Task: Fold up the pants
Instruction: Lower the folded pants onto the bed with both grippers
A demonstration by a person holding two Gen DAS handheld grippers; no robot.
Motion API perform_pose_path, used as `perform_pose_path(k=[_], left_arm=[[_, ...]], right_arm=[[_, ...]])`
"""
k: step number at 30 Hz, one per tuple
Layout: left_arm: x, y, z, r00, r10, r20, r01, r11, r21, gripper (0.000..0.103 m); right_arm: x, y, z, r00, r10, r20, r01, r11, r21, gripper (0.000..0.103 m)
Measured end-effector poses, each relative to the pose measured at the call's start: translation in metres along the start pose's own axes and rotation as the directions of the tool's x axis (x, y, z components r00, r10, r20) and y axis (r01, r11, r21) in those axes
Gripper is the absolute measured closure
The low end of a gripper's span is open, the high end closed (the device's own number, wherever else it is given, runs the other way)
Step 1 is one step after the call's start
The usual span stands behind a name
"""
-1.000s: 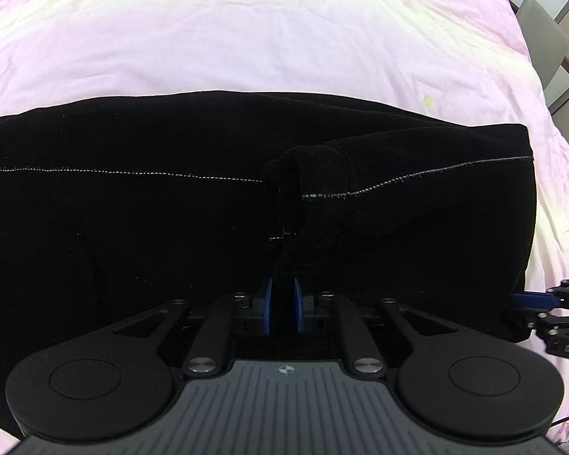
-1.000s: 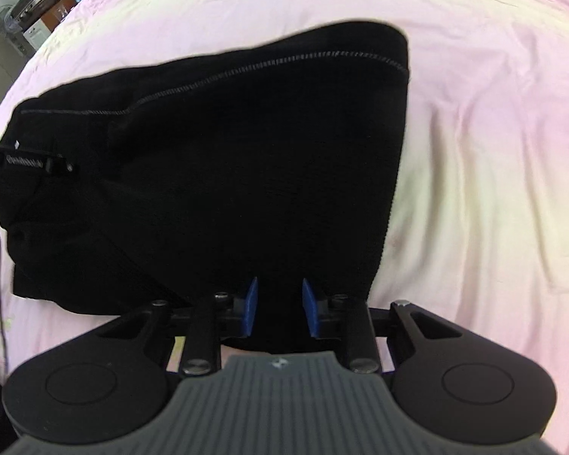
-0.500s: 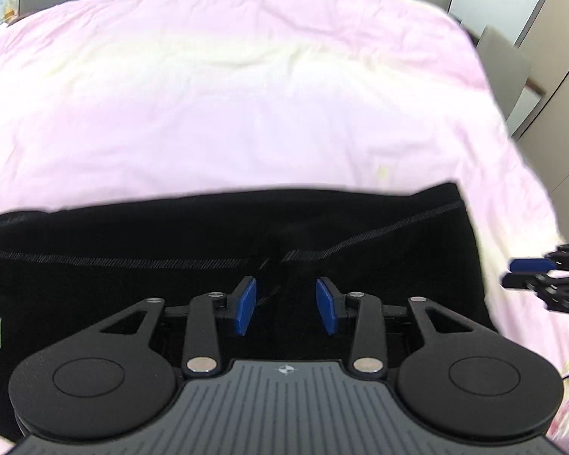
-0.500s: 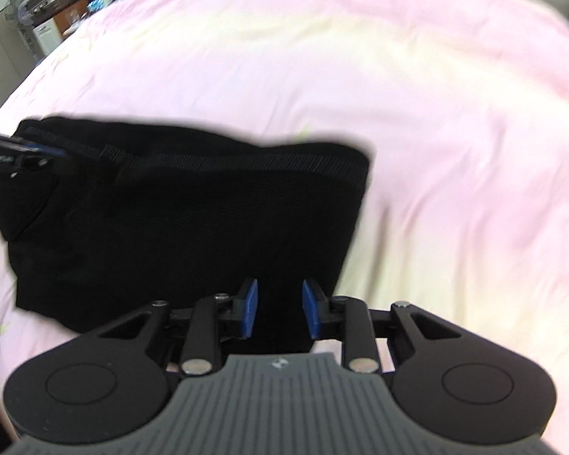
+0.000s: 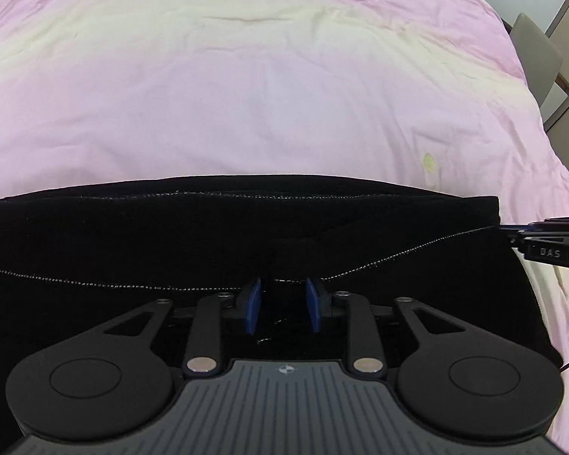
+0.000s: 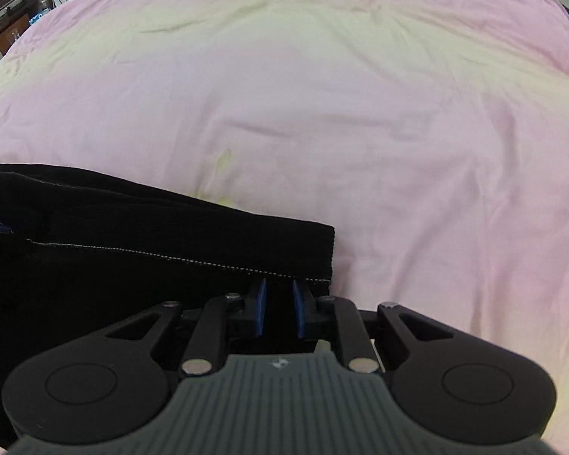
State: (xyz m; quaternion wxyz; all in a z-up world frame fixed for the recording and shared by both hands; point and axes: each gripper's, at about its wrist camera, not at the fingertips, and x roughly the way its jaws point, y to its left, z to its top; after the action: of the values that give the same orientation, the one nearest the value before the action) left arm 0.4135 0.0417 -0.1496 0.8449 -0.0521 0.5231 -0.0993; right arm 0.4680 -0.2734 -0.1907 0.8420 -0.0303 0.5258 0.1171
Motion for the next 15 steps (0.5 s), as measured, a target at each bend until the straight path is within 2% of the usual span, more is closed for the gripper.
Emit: perform_pose_path(k=[3,7,10,13,15], left_arm=[[0.007,-0.007,0.002,1.000,0.022,-0.001,-0.022,0.999,0.028,0.069],[-0.002,-0.010,0.005,1.000,0.020,0.003,-0.020,1.000,0.019,0.069],[-0.020,-0.018,0.000,0.998,0.027,0.058,-0.030,0.998,0.052,0.069],[-0.049,-0.024,-0.012,0.994,0.004,0.113,-0.013,0.996,0.083,0.069],[-0.065,-0.030,-0.021,0.993,-0.025,0.119,0.011,0.994,0.112,0.069]], right_arm=[[0.012,-0.001,0.001,1.000,0.001,0.001,-0.001,1.000,0.008,0.094],[0.001,-0.004,0.004,1.000,0.003,0.010,-0.003,1.000,0.010,0.094],[-0.034,-0.002,-0.008,0.998,0.017,0.059,-0.017,1.000,0.010,0.085],[-0.071,0.003,-0.032,0.996,0.033,0.084,-0.030,0.999,-0.035,0.085],[-0.090,0.007,-0.050,0.995,0.061,0.078,-0.056,0.997,-0.061,0.085]])
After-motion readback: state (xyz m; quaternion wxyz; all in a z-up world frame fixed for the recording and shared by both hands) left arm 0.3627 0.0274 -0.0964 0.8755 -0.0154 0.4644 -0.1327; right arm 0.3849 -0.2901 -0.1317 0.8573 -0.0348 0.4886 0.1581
